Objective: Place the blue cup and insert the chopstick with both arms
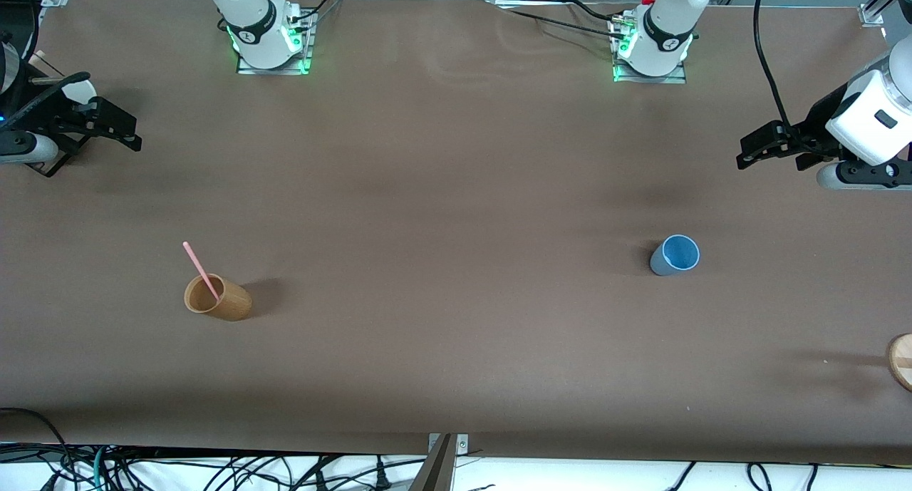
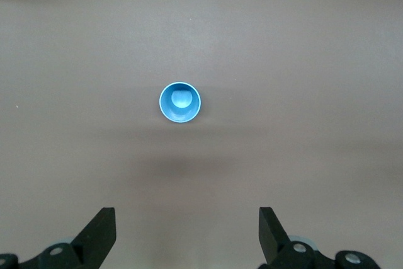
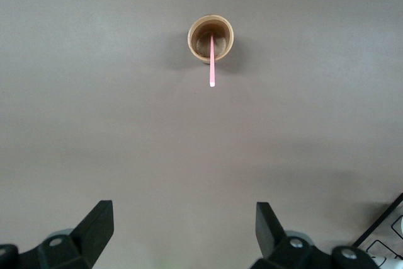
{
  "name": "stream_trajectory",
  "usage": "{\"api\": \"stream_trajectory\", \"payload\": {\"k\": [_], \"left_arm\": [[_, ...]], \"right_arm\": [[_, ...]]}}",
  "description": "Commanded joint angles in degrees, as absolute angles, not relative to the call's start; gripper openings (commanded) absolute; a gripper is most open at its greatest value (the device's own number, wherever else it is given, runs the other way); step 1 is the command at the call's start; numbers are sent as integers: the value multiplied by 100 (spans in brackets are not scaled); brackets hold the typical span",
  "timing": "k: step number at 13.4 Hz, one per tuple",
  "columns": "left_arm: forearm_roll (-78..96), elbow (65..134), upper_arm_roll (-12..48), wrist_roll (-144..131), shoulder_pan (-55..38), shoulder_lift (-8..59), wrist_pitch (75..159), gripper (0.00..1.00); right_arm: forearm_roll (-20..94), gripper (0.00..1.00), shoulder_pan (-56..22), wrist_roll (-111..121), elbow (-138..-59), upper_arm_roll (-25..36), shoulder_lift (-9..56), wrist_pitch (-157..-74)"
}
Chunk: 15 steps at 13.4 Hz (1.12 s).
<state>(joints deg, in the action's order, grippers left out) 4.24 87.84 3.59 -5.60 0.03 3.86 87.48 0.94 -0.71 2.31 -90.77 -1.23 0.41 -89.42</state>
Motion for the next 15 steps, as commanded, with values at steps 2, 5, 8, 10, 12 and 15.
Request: {"api": "stream_trajectory", "payload": {"k": [2,5,8,10,12,15], "left_arm": [[299,8587,378,-492,0,475,8701,100],[299,8587,378,-501,-9,475,8701,100],[299,8587,378,-501,9,475,8701,100],[290,8587,378,-501,0,475,8701,100],[290,8587,378,-510,-9,475,8701,100],[290,8587,378,-510,-9,475,8701,100]], "right_arm": [[9,100,-35,264,-9097,-158,26,-8859],[9,100,-35,272,-9105,-149,26,-8868],[9,100,-35,272,-9149,-149,35,-8912],[9,100,-35,272,-9167,-149,18,-8903],[9,100,-35,272,-9158,-149,9,-8903],[9,100,-35,272,-9167,-149,9,-8895]]}}
